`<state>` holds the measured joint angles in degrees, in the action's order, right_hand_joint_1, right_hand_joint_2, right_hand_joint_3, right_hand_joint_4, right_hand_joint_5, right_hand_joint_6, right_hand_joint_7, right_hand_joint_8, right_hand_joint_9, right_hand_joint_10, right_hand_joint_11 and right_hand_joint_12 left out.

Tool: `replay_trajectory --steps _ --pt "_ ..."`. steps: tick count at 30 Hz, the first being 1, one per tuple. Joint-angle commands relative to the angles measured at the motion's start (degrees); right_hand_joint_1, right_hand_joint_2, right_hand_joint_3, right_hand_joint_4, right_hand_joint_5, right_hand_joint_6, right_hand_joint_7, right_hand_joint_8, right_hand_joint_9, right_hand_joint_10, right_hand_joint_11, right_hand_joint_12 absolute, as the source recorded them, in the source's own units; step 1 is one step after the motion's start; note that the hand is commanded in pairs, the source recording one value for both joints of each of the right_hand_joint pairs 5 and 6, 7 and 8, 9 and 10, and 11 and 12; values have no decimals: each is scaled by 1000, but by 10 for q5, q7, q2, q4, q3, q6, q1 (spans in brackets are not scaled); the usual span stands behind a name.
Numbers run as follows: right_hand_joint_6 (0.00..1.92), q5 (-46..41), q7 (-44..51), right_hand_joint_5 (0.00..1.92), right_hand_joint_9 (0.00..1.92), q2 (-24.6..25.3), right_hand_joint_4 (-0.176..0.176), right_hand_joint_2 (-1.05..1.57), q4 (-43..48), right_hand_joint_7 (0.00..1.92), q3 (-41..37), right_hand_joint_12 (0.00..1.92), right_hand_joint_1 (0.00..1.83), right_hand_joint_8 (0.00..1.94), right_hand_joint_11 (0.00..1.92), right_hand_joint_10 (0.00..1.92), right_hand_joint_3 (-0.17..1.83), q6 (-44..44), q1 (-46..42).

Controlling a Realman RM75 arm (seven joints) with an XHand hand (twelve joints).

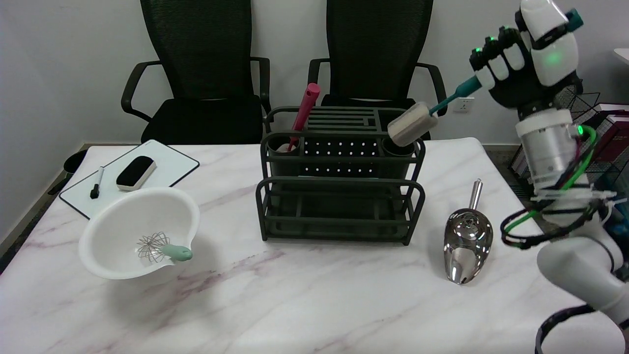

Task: Place the blue sponge bottle brush into the kitchen storage rack.

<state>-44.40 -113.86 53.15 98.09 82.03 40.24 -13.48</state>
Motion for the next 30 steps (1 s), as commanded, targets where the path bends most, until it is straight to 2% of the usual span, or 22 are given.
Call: replay_trajectory --steps 1,9,16,23,30 --pt "1920 -53 33 1920 1920 -92 0 1571 -72 1920 -11 1920 950 1920 1920 1920 891 -194 162" --pt "1920 -50 33 1920 1920 -100 0 1571 -179 1920 45 1920 975 1920 1920 1920 705 -173 242" --pt "1920 -50 33 1920 1920 -103 0 1571 -238 1920 93 1920 982 1920 1920 1920 613 -169 284" --pt "1920 -49 33 1920 1920 -103 0 1571 -244 1920 141 1920 984 1920 1920 1920 583 -149 294" --pt "1920 -48 33 1920 1920 -102 0 1571 -241 1920 143 1920 982 1920 1920 1920 590 -122 271"
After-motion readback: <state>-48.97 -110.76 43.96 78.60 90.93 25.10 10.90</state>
